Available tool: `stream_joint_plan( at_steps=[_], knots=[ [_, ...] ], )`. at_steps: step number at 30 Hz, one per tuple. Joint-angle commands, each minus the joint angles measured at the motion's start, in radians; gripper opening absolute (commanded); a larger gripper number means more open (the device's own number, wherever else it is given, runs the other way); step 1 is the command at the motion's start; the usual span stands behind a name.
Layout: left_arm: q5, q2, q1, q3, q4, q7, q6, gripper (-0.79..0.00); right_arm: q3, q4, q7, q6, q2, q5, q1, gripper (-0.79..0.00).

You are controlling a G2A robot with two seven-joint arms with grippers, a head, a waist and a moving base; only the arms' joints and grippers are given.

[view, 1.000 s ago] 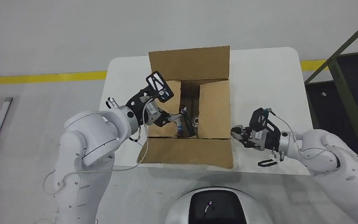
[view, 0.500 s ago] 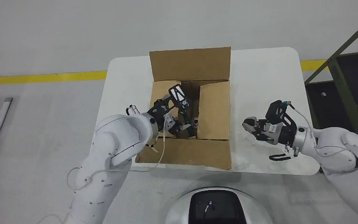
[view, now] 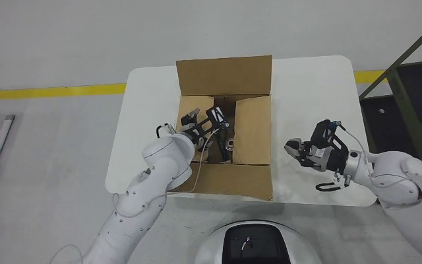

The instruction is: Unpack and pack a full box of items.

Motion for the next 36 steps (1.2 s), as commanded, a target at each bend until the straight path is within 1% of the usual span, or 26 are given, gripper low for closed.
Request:
stream_joint_plan(
  at_steps=[1, 2, 3, 4, 5, 6, 7, 8, 9, 10, 12, 21, 22, 23, 24, 30, 36],
  knots=[
    [0.02, 0.0, 0.004, -0.002, -0.005, 0.005, -0.004, 0.0, 0.004, -0.004, -0.005, 0.001, 0.0, 0.002, 0.003, -0.785],
    [0.024, 0.0, 0.006, -0.004, -0.005, 0.007, -0.004, -0.114, 0.006, -0.006, -0.007, 0.002, 0.0, 0.004, 0.005, -0.785],
    [0.029, 0.0, 0.008, -0.006, -0.006, 0.01, -0.004, -0.246, 0.008, -0.008, -0.009, 0.002, 0.0, 0.006, 0.007, -0.785],
    [0.033, 0.0, 0.01, -0.01, -0.008, 0.011, -0.006, -0.397, 0.012, -0.014, -0.014, 0.004, 0.0, 0.005, 0.013, -0.785],
    [0.038, 0.0, 0.012, -0.013, -0.012, 0.011, -0.007, -0.477, 0.014, -0.019, -0.019, 0.003, 0.0, 0.009, 0.018, -0.785],
    [0.04, 0.0, 0.014, -0.014, -0.015, 0.01, -0.008, -0.529, 0.014, -0.021, -0.022, 0.003, 0.0, 0.014, 0.022, -0.785],
    [0.041, 0.0, 0.017, -0.018, -0.022, 0.01, -0.008, -0.668, 0.015, -0.024, -0.025, 0.003, -0.001, 0.017, 0.031, -0.785],
    [0.042, 0.0, 0.021, -0.022, -0.031, 0.008, -0.009, -0.757, 0.01, -0.026, -0.029, -0.001, -0.002, 0.027, 0.043, -0.785],
    [0.024, -0.001, 0.027, -0.032, -0.037, 0.01, 0.004, -0.785, 0.003, -0.028, -0.029, -0.003, -0.003, 0.031, 0.056, -0.785],
    [0.009, -0.001, 0.032, -0.04, -0.044, 0.004, 0.014, -0.785, -0.007, -0.027, -0.025, -0.005, -0.004, 0.033, 0.069, -0.785],
    [0.007, -0.001, 0.033, -0.047, -0.06, -0.005, 0.007, -0.785, -0.03, -0.024, -0.022, -0.006, -0.008, 0.035, 0.096, -0.785],
    [-0.04, -0.001, 0.048, -0.111, -0.115, -0.033, 0.03, -0.785, -0.226, 0.082, 0.033, 0.005, -0.04, 0.032, 0.251, -0.785],
    [-0.046, -0.001, 0.049, -0.121, -0.121, -0.041, 0.032, -0.52, -0.242, 0.094, 0.036, 0.009, -0.044, 0.026, 0.264, -0.785],
    [-0.051, 0.0, 0.049, -0.129, -0.127, -0.048, 0.031, -0.305, -0.254, 0.103, 0.037, 0.01, -0.047, 0.025, 0.276, -0.785],
    [-0.06, 0.0, 0.05, -0.139, -0.133, -0.053, 0.034, 0.0, -0.263, 0.111, 0.036, 0.012, -0.05, 0.025, 0.285, -0.785],
    [-0.05, 0.006, 0.048, -0.197, -0.168, -0.073, 0.032, 0.0, -0.291, 0.138, 0.064, 0.017, -0.057, 0.021, 0.323, -0.785],
    [-0.006, 0.014, 0.032, -0.259, -0.178, -0.057, 0.011, 0.0, -0.288, 0.161, 0.078, 0.007, -0.059, 0.035, 0.349, -0.785]
  ],
)
